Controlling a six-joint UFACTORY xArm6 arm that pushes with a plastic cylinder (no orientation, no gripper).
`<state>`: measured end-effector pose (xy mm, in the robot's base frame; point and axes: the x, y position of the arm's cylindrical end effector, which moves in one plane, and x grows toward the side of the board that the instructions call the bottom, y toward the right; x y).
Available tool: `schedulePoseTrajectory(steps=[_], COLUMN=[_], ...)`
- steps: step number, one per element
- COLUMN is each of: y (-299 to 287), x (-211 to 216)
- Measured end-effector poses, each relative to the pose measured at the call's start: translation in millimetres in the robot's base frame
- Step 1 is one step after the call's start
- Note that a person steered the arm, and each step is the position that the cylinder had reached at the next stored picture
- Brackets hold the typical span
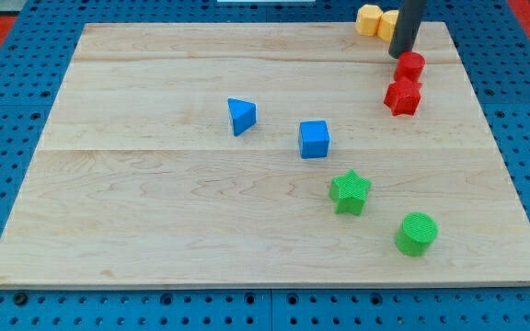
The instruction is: Move the red circle to the red star
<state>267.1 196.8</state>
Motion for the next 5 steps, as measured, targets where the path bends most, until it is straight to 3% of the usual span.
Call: schedulePoseTrajectory(steps=[3, 5], y=[24, -35], x=[67, 26])
